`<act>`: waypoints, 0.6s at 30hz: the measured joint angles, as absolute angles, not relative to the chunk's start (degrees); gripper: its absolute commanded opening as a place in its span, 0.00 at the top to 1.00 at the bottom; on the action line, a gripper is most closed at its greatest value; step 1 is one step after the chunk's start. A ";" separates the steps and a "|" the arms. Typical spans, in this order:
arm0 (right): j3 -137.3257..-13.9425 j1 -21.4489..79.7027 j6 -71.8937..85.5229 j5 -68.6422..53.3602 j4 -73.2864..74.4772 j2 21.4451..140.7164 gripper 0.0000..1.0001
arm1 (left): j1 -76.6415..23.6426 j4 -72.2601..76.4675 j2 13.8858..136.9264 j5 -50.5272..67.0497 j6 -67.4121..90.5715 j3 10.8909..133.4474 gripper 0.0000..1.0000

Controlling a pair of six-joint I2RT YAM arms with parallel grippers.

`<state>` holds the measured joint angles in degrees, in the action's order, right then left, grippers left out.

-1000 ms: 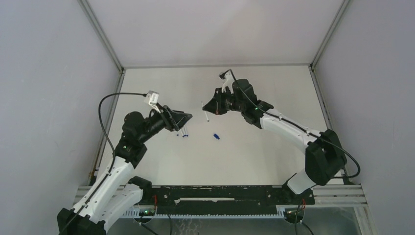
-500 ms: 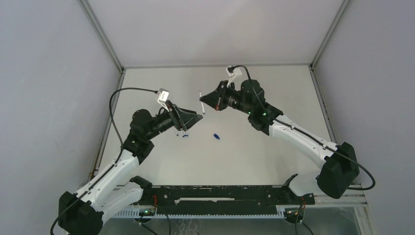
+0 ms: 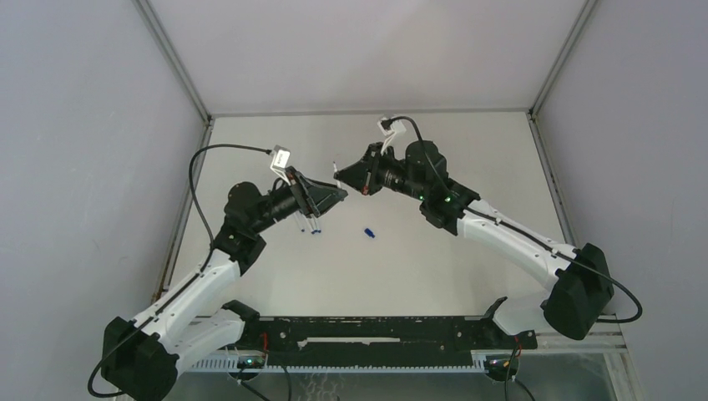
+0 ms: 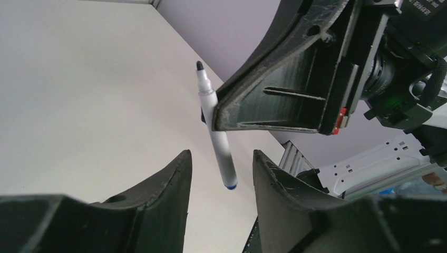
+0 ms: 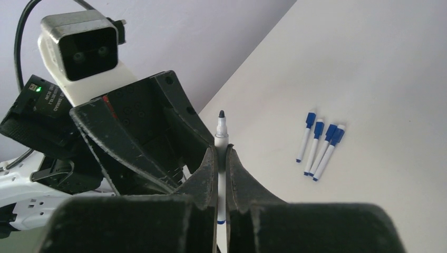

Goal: Insert the pens into the pen caps
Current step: Pick up the pen from the center of the board.

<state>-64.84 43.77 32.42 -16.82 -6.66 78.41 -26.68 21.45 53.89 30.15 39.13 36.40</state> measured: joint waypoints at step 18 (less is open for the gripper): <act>-64.84 47.66 28.77 -13.52 -5.56 77.65 1.00 | -27.00 22.22 54.96 30.28 40.05 36.45 0.86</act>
